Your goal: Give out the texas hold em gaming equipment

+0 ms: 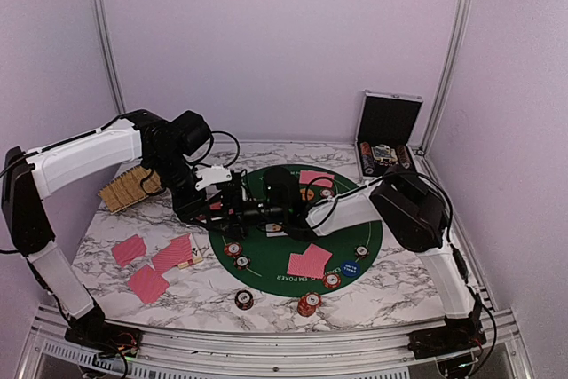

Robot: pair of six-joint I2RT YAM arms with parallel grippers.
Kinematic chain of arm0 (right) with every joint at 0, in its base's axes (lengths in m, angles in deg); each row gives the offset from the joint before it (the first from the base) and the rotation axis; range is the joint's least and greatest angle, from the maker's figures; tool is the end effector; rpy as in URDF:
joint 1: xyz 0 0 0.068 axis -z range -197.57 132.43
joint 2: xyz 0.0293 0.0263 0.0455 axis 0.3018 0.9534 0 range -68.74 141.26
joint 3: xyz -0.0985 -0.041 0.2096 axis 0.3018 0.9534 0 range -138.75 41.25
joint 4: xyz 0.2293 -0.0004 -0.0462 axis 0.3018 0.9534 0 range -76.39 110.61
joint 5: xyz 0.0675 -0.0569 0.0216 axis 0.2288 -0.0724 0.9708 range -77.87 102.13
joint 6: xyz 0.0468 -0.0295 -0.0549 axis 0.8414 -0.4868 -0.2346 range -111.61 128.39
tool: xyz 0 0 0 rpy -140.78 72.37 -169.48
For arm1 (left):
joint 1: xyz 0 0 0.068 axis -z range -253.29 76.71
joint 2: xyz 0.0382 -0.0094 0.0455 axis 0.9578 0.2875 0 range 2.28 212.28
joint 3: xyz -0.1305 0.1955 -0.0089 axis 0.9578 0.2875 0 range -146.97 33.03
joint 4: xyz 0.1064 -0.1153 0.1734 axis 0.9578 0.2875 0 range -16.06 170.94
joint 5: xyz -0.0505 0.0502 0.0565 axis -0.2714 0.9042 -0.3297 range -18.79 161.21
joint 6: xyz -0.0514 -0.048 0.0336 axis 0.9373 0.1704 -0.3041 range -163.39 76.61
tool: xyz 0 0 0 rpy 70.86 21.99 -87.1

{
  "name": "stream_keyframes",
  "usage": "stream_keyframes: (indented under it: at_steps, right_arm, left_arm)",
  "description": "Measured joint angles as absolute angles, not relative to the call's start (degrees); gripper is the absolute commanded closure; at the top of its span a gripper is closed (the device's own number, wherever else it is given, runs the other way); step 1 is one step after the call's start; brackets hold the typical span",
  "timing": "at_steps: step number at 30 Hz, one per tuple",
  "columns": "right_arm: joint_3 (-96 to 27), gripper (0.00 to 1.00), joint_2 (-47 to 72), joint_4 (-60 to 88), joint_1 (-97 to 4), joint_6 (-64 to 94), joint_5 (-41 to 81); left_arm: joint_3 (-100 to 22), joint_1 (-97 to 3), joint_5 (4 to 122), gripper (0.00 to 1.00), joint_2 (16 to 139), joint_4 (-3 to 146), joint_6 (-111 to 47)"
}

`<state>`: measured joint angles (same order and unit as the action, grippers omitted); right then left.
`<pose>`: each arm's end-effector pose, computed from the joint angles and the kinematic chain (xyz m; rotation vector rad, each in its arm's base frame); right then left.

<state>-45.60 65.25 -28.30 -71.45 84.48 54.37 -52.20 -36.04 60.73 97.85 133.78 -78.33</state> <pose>0.2523 0.4218 0.1471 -0.3267 2.2363 2.1106 0.2407 -0.1984 0.2265 1.6785 2.2265 -0.2655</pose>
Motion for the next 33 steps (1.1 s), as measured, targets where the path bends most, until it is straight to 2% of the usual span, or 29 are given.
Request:
stream_keyframes:
  at_steps: [8, 22, 28, 33]
  right_arm:
    - [-45.67, 0.30, 65.64, -27.97, -71.28, 85.51, 54.52]
    - [-43.57, 0.37, 64.73, -29.70, -69.90, 88.09, 55.18]
    - [-40.92, 0.49, 62.52, -30.11, -68.88, 87.67, 55.36]
    - [-40.16, 0.53, 61.51, -30.22, -68.15, 87.06, 55.46]
  left_arm:
    - [-52.15, -35.84, 60.75, 0.40, 97.87, 133.78, -78.27]
    - [-52.02, -35.82, 60.73, 0.40, 97.87, 133.54, -78.25]
    - [-52.02, -35.78, 60.69, 0.40, 97.87, 132.92, -78.25]
    - [-52.02, -35.78, 60.71, 0.40, 97.87, 132.51, -78.25]
